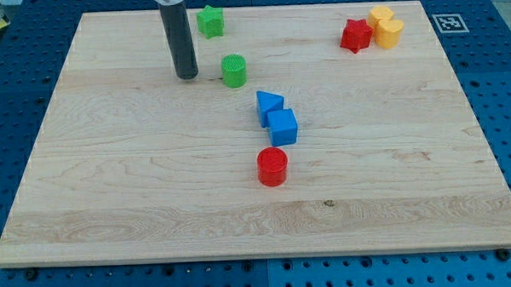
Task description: Move the green circle above the blue triangle
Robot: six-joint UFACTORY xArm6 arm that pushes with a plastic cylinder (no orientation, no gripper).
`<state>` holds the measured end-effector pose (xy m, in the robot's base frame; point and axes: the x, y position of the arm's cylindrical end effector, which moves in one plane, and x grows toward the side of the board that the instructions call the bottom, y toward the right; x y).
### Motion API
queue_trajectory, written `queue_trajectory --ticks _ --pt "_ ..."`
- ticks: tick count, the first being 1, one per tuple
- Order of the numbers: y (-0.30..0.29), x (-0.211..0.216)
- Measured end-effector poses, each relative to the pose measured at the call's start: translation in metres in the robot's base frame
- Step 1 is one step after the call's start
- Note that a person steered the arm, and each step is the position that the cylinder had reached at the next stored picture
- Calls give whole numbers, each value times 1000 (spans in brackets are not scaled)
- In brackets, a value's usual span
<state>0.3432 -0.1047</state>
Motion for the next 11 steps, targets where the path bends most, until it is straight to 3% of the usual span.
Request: queue_trajectory --ticks 3,9,11 --pt "33 -11" --pt "89 6" --pt "1 -55"
